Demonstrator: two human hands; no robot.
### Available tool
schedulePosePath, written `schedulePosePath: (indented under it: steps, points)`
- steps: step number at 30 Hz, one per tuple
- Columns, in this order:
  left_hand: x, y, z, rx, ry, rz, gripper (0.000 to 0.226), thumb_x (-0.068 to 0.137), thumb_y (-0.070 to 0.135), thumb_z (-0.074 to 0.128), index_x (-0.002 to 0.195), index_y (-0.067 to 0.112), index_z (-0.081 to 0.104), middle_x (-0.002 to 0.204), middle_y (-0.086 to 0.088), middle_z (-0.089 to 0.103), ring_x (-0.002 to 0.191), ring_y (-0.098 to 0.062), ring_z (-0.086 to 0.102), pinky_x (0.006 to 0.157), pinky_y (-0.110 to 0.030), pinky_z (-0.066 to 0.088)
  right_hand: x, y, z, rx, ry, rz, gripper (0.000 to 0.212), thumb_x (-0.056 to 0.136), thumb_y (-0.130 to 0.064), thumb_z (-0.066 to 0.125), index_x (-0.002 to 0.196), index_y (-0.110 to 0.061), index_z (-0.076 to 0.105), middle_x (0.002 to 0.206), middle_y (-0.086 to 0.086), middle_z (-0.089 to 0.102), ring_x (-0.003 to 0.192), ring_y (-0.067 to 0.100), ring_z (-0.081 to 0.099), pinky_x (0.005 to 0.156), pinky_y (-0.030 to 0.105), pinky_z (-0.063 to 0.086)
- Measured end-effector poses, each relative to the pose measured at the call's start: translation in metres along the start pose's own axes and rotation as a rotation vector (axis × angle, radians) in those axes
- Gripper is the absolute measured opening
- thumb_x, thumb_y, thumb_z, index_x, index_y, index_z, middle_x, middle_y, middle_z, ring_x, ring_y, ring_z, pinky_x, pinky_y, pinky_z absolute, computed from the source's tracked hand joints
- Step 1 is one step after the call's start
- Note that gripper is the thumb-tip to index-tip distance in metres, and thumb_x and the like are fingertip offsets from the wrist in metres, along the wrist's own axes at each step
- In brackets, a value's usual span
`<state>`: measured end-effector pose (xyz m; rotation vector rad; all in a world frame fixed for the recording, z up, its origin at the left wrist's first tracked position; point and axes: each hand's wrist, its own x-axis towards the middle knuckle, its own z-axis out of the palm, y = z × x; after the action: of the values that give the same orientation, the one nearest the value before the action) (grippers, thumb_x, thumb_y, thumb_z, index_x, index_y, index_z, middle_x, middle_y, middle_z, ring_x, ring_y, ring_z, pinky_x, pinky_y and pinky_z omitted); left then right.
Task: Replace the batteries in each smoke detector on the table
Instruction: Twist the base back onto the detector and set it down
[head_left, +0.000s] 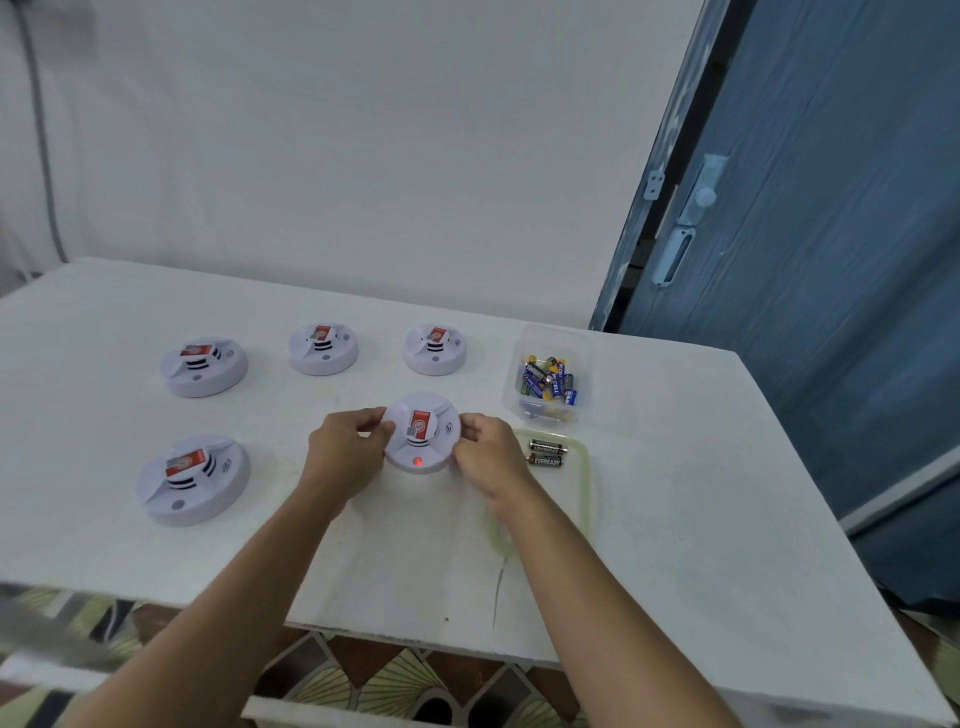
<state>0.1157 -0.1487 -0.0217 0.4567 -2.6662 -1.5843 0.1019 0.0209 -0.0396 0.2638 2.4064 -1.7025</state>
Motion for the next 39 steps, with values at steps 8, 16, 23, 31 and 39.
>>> schedulePosePath:
  steps: [8, 16, 23, 31, 39]
  points:
    - [0.016, 0.009, 0.003, 0.127, 0.078, 0.071, 0.026, 0.094, 0.017, 0.058, 0.115, 0.011, 0.071, 0.113, -0.007, 0.071, 0.108, -0.027, 0.061, 0.088, -0.028, 0.044, -0.007, -0.024, 0.005, -0.045, 0.005, 0.048, 0.018, 0.078, 0.002, 0.044, 0.088, 0.009, 0.057, 0.079, 0.005, 0.054, 0.073, 0.017, 0.041, 0.063, 0.03, 0.029]
    - [0.02, 0.01, 0.006, 0.107, 0.099, 0.037, 0.034, 0.094, 0.017, 0.057, 0.126, 0.011, 0.064, 0.125, -0.007, 0.066, 0.118, -0.025, 0.058, 0.104, -0.038, 0.045, -0.009, -0.033, 0.008, -0.064, -0.035, -0.009, 0.021, 0.079, 0.006, 0.042, 0.084, -0.007, 0.058, 0.086, 0.004, 0.061, 0.075, 0.018, 0.048, 0.061, 0.027, 0.037]
    - [0.029, 0.001, 0.003, 0.156, 0.084, 0.094, 0.033, 0.094, 0.024, 0.055, 0.125, 0.013, 0.064, 0.119, -0.004, 0.068, 0.11, -0.022, 0.06, 0.096, -0.032, 0.044, -0.005, -0.031, 0.005, -0.043, -0.05, -0.014, 0.044, 0.08, 0.002, 0.043, 0.118, -0.012, 0.06, 0.12, 0.004, 0.064, 0.107, 0.023, 0.058, 0.082, 0.029, 0.047]
    - [0.054, -0.027, -0.005, 0.704, 0.169, 0.282, 0.044, 0.099, 0.031, 0.04, 0.139, 0.014, 0.046, 0.144, -0.011, 0.047, 0.135, -0.037, 0.032, 0.11, -0.049, 0.028, 0.01, -0.046, -0.002, 0.063, 0.04, -0.059, 0.053, 0.089, -0.004, 0.047, 0.138, -0.024, 0.051, 0.132, -0.001, 0.054, 0.096, 0.004, 0.052, 0.074, 0.02, 0.04]
    - [0.063, -0.041, -0.004, 0.866, 0.013, 0.221, 0.059, 0.098, 0.055, 0.019, 0.152, 0.031, 0.017, 0.162, -0.006, 0.015, 0.147, -0.034, 0.01, 0.119, -0.05, 0.009, 0.055, -0.061, 0.011, -0.15, 0.081, -0.129, 0.052, 0.083, -0.004, 0.047, 0.13, -0.024, 0.057, 0.137, 0.008, 0.054, 0.125, 0.029, 0.05, 0.102, 0.043, 0.045]
